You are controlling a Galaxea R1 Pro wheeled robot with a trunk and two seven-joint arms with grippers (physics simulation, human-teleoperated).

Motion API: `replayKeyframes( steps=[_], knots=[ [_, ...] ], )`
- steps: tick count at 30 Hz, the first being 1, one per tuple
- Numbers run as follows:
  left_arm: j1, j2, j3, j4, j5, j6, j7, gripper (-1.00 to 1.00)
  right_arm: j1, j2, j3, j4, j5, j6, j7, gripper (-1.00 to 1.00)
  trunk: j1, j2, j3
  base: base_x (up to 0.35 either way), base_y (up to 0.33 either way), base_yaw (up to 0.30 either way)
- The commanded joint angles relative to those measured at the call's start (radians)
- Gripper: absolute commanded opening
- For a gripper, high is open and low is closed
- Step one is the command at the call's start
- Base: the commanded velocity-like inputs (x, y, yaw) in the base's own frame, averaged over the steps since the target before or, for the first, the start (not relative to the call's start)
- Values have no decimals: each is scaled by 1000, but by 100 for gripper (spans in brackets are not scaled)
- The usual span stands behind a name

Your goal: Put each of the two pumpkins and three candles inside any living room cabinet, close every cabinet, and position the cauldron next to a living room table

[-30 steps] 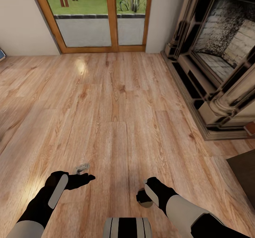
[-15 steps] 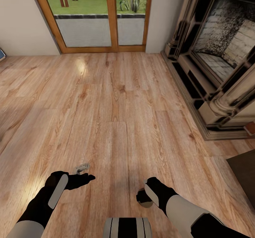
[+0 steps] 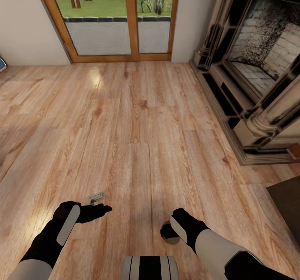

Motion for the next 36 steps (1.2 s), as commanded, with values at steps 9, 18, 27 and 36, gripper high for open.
replayKeyframes(
  steps=[9,18,27,36],
  knots=[
    [0,0,1,1,5,3,4,100,0,-1,7,-2,-21,2,-11,-100,-4,2,34,0,0,0],
    [0,0,1,4,5,3,6,100,0,-1,7,-2,-21,2,-11,-100,-8,4,69,0,0,0],
    [0,0,2,75,4,-2,11,100,1,-1,9,-3,-19,2,-11,-100,-12,6,104,0,0,0],
    [0,0,4,242,5,-70,11,100,0,-2,7,-8,-18,2,-11,-100,-16,8,143,0,0,0]
  ],
)
